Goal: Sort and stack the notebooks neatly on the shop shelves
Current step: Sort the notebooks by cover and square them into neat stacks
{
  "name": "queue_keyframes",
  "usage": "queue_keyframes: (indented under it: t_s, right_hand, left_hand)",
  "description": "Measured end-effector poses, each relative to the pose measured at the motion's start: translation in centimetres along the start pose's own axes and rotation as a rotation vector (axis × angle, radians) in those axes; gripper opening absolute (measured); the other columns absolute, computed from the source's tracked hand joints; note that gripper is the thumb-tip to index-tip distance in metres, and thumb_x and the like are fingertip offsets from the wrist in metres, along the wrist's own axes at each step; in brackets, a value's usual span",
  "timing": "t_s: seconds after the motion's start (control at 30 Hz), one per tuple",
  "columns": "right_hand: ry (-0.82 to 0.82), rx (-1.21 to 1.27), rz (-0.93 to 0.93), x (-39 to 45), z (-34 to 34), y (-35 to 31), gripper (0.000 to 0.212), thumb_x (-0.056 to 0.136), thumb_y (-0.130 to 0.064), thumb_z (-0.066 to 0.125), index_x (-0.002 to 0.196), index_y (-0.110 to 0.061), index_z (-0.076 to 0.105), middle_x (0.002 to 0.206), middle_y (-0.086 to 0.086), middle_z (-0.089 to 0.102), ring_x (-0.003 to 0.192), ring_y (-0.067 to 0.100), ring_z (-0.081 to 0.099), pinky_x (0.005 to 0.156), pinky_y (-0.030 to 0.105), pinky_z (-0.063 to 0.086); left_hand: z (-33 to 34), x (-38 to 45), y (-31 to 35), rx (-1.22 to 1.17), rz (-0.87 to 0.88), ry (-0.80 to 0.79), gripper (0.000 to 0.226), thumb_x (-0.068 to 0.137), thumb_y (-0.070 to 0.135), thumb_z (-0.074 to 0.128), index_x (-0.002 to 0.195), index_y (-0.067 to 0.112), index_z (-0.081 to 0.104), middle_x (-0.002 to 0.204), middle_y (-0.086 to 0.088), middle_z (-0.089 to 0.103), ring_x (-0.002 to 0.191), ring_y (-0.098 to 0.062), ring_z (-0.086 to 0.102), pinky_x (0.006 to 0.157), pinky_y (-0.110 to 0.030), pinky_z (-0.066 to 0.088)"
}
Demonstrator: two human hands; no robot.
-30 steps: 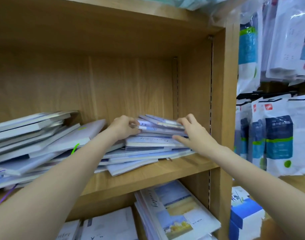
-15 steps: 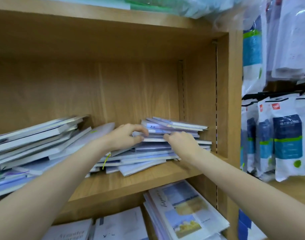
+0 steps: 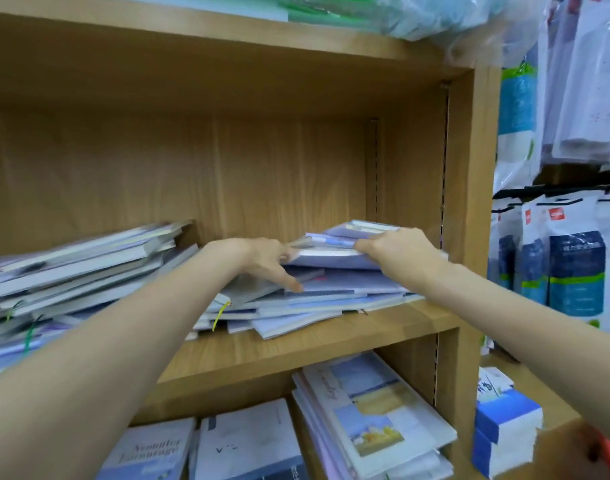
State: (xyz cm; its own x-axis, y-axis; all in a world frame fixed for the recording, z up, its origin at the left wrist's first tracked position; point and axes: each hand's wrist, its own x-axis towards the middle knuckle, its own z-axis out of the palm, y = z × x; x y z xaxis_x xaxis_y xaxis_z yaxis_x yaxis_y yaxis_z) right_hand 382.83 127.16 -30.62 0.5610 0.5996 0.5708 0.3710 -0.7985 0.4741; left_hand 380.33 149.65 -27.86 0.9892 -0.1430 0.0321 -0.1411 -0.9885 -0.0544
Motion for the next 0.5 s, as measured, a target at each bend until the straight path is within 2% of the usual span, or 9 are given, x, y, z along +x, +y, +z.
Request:
queue_keyframes:
  t_s: [0.07,0.1,0.17,0.23,0.3,0.33,0.37,0.4,0.5]
  right_hand:
    - [-0.003,0.156,0.139,-2.0,0.8,-1.7,0.018,0.087,-0.01,0.058,0.086,-0.024,0.046,0.074,0.001,0.054,0.07,0.026,0.052,0.047,0.028,0.032]
    - [0.002,0.305,0.259,-3.0,1.5,-2.5,0.008,0.089,-0.018,0.057,0.096,-0.022,0.055,0.088,0.004,0.062,0.085,0.028,0.057,0.059,0.031,0.041]
    - [0.102,0.621,0.568,-5.1,2.6,-3.9,0.033,0.087,-0.026,0.063,0.117,-0.014,0.058,0.113,0.009,0.062,0.107,0.029,0.052,0.082,0.035,0.041]
    - [0.271,0.996,0.974,-6.7,2.4,-5.1,0.043,0.084,-0.025,0.067,0.12,-0.008,0.052,0.122,0.012,0.053,0.106,0.028,0.048,0.087,0.032,0.037]
    - [0.283,1.585,1.336,-6.9,2.0,-5.8,0.038,0.088,-0.024,0.064,0.118,-0.008,0.049,0.115,0.011,0.054,0.096,0.025,0.056,0.09,0.032,0.042]
    - [0.262,1.896,1.411,-6.5,1.9,-6.0,0.037,0.089,-0.022,0.062,0.12,-0.007,0.047,0.109,0.01,0.057,0.092,0.025,0.061,0.095,0.035,0.045]
    - [0.233,2.087,1.417,-6.0,1.8,-6.1,0.036,0.09,-0.02,0.061,0.121,-0.007,0.046,0.108,0.01,0.06,0.088,0.025,0.064,0.097,0.038,0.046]
    - [0.218,2.188,1.396,-5.3,1.6,-6.1,0.035,0.091,-0.018,0.061,0.12,-0.009,0.044,0.11,0.013,0.061,0.084,0.025,0.066,0.094,0.038,0.05]
    - [0.263,2.245,1.412,-2.7,2.0,-6.5,0.047,0.088,-0.005,0.061,0.128,-0.007,0.037,0.119,0.018,0.057,0.083,0.029,0.066,0.063,0.031,0.058]
  left_hand:
    - [1.1,-0.8,0.0,0.046,0.054,0.001,0.084,0.079,0.05,0.065,0.147,0.022,0.024,0.149,0.004,0.033,0.135,-0.018,0.034,0.112,-0.03,0.025]
    - [1.5,-1.2,0.0,0.034,0.093,0.021,0.087,0.079,0.047,0.067,0.148,0.022,0.02,0.151,0.006,0.03,0.137,-0.016,0.031,0.112,-0.027,0.023]
    - [1.8,-2.1,0.3,-0.053,0.163,0.078,0.081,0.08,0.039,0.069,0.146,0.024,0.024,0.148,0.006,0.035,0.135,-0.014,0.034,0.107,-0.02,0.024]
    - [1.9,-2.7,0.7,-0.122,0.224,0.138,0.07,0.081,0.033,0.069,0.142,0.026,0.035,0.146,0.008,0.038,0.132,-0.012,0.038,0.102,-0.016,0.024]
    - [2.1,-3.2,1.1,-0.155,0.251,0.162,0.061,0.082,0.031,0.068,0.138,0.027,0.042,0.143,0.009,0.041,0.128,-0.011,0.042,0.101,-0.016,0.026]
    - [2.3,-3.3,1.2,-0.127,0.257,0.156,0.061,0.083,0.032,0.067,0.138,0.027,0.041,0.142,0.008,0.042,0.127,-0.012,0.043,0.103,-0.019,0.028]
    - [2.6,-3.2,1.3,-0.067,0.263,0.142,0.064,0.083,0.033,0.066,0.14,0.026,0.038,0.142,0.005,0.043,0.128,-0.014,0.042,0.105,-0.024,0.03]
    - [3.0,-3.1,1.2,-0.001,0.269,0.126,0.068,0.083,0.034,0.065,0.143,0.026,0.033,0.144,0.003,0.041,0.131,-0.016,0.038,0.106,-0.029,0.031]
    - [3.8,-2.9,0.8,0.086,0.254,0.104,0.082,0.08,0.037,0.066,0.147,0.027,0.021,0.154,0.0,0.022,0.139,-0.018,0.027,0.109,-0.034,0.031]
